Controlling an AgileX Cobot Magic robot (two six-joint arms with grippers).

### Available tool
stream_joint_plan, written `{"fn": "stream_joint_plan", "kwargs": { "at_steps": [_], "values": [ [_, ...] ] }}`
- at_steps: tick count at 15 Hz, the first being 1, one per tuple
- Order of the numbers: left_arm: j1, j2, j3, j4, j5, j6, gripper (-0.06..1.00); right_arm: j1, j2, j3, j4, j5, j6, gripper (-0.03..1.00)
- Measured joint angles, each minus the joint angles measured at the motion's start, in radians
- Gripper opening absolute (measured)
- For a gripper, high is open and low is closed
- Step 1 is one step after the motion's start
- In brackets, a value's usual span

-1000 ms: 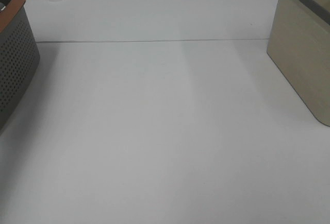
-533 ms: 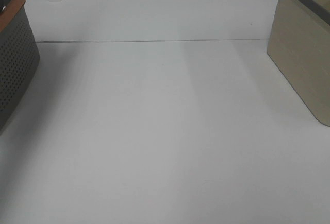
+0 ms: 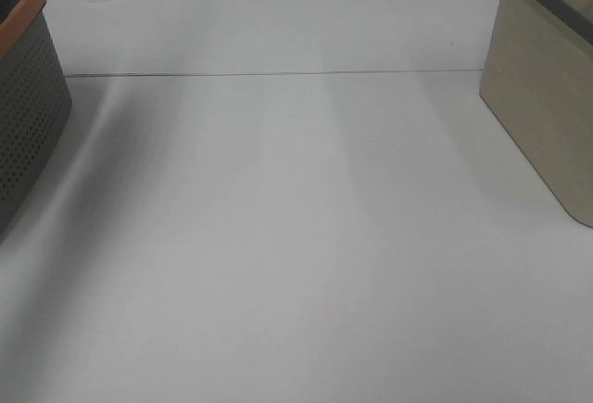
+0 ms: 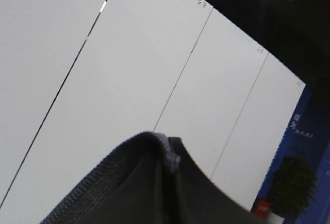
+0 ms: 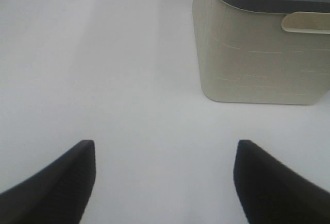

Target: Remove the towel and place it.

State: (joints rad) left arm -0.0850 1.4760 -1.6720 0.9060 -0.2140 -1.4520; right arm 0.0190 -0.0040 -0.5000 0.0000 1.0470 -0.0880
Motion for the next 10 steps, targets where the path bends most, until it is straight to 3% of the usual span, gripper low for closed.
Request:
{"fn": "stream_joint_plan", "kwargs": {
  "at_steps": [5, 8, 10],
  "values": [
    [-0.199, 0.029, -0.024, 0.002, 0.249, 0.213, 0.0, 0.0, 0.0, 0.0, 0.0, 0.0, -0.001, 0.74],
    [-0.265, 0.072, -0.024, 0.002, 0.274, 0.235, 0.0, 0.0, 0.0, -0.004, 0.019, -0.002, -0.045, 0.74],
    [-0.319, 0.086, 0.015, 0.002, 0.273, 0.277, 0.0, 0.0, 0.032, -0.022, 0.091, -0.032, -0.08, 0.74]
  ]
}}
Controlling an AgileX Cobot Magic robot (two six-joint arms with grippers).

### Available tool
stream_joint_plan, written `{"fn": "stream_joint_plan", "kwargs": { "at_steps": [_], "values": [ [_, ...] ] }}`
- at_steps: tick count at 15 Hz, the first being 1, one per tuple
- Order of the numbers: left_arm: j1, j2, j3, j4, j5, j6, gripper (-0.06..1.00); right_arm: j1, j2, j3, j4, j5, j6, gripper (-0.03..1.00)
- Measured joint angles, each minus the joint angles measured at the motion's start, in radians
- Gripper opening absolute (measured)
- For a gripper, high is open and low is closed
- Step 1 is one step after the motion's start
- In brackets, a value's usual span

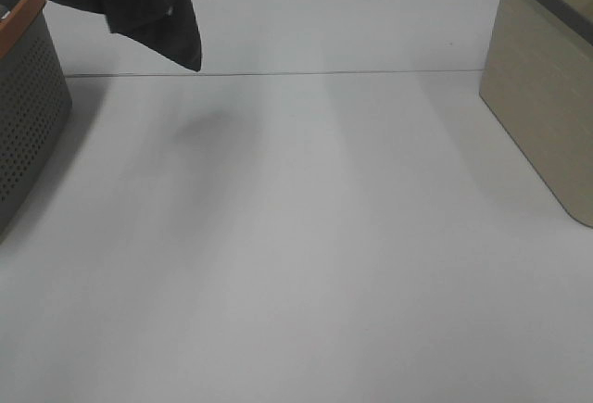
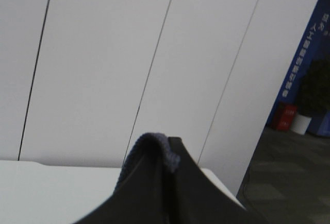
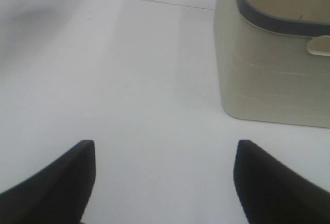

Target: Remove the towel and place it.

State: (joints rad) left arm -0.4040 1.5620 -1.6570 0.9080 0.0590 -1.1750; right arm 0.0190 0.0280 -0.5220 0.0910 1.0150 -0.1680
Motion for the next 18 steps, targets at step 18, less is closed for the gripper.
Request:
{"fn": "stream_joint_plan", "kwargs": {
  "at_steps": [18],
  "values": [
    [-0.03, 0.014, 0.301, 0.401, -0.562, -0.197, 0.0, 0.0, 1.013, -0.023, 1.488, -0.139, -1.562, 0.66]
  ]
}}
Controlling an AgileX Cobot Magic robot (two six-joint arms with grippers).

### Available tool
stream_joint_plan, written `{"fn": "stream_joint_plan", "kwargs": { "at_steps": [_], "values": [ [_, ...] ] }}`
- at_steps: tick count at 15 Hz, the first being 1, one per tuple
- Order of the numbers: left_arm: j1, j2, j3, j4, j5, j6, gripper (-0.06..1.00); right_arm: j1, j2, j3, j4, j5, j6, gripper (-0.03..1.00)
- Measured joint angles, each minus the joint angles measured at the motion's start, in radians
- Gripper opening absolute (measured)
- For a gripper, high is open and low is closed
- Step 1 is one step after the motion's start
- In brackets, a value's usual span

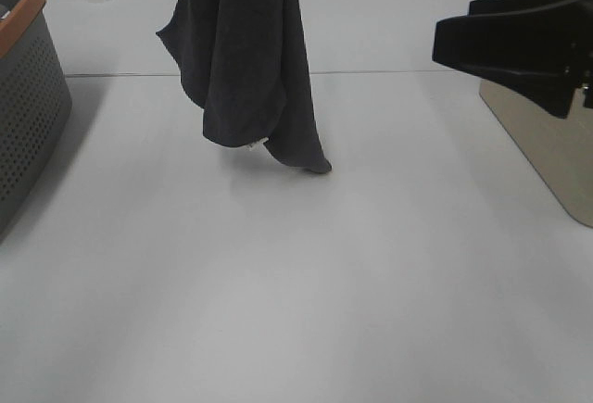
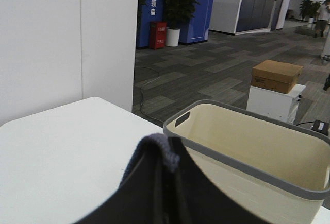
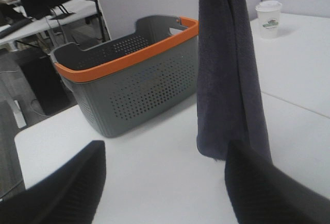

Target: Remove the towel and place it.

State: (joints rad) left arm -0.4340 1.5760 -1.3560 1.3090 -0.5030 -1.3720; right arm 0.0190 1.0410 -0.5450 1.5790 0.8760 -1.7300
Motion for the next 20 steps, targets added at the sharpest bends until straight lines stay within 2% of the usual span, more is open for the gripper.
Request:
{"fn": "stream_joint_plan", "kwargs": {
  "at_steps": [3, 5, 8, 11, 15, 20],
  "values": [
    [0.0, 0.0, 0.0, 0.003, -0.055, 0.0, 0.0, 0.0, 0.194, 0.0, 0.139, 0.1, -0.219, 0.63],
    [0.0, 0.0, 0.0, 0.013, -0.077, 0.0, 0.0, 0.008, 0.315, 0.0, 0.154, 0.134, -0.294, 0.63],
    [0.0, 0.0, 0.0, 0.04, -0.107, 0.0, 0.0, 0.103, 0.475, -0.031, 0.158, 0.11, -0.446, 0.63],
    [0.0, 0.0, 0.0, 0.047, -0.144, -0.001, 0.0, 0.155, 0.644, -0.126, 0.158, 0.022, -0.458, 0.63],
    [0.0, 0.0, 0.0, 0.047, -0.166, -0.001, 0.0, 0.155, 0.799, -0.237, 0.16, 0.033, -0.451, 0.62],
    [0.0, 0.0, 0.0, 0.048, -0.178, -0.012, 0.0, 0.155, 0.892, -0.35, 0.159, 0.042, -0.438, 0.62]
  ]
}}
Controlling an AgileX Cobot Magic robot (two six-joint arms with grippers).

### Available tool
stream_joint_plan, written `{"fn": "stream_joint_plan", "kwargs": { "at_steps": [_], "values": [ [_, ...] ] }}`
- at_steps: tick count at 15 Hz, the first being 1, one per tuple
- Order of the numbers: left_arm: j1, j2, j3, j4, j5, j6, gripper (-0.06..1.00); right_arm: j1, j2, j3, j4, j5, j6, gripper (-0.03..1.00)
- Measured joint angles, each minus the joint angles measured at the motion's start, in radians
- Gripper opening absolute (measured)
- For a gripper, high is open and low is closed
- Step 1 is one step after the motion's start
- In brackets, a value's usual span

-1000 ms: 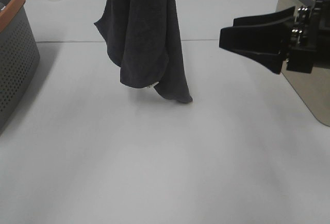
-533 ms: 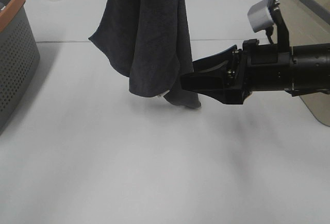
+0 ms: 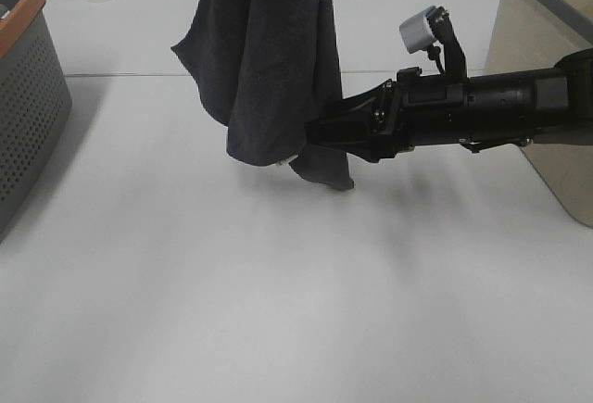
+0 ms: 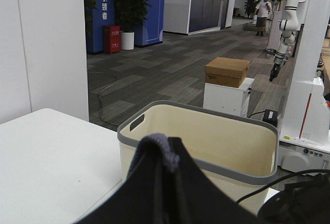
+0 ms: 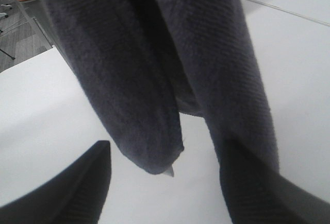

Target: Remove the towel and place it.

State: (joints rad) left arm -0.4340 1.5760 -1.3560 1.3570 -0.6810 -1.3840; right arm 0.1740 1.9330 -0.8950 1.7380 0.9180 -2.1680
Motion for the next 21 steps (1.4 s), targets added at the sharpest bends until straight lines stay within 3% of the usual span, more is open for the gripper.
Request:
{"fn": "stream_joint_plan", "kwargs": {
  "at_steps": [5, 9, 13, 14, 16, 19, 21],
  "values": [
    [0.0, 0.0, 0.0, 0.018, -0.011, -0.014, 0.0, 0.045, 0.011, -0.043, 0.007, -0.001, 0.02, 0.61],
    [0.0, 0.0, 0.0, 0.043, 0.024, -0.014, 0.0, 0.062, 0.011, -0.045, 0.004, -0.021, 0.02, 0.47],
    [0.0, 0.0, 0.0, 0.058, 0.078, -0.014, 0.0, 0.062, 0.011, -0.046, -0.037, -0.022, 0.048, 0.42],
    [0.0, 0.0, 0.0, 0.058, 0.08, -0.014, 0.0, 0.062, 0.011, -0.047, -0.072, -0.022, 0.059, 0.26],
    [0.0, 0.0, 0.0, 0.059, 0.088, -0.014, 0.0, 0.062, 0.011, -0.047, -0.11, -0.022, 0.087, 0.06],
    [0.0, 0.0, 0.0, 0.059, 0.114, -0.015, 0.0, 0.062, 0.005, -0.047, -0.156, -0.035, 0.185, 0.02],
    [0.0, 0.0, 0.0, 0.059, 0.164, -0.042, 0.0, 0.062, -0.049, -0.047, -0.222, -0.108, 0.282, 0.02]
  ]
}}
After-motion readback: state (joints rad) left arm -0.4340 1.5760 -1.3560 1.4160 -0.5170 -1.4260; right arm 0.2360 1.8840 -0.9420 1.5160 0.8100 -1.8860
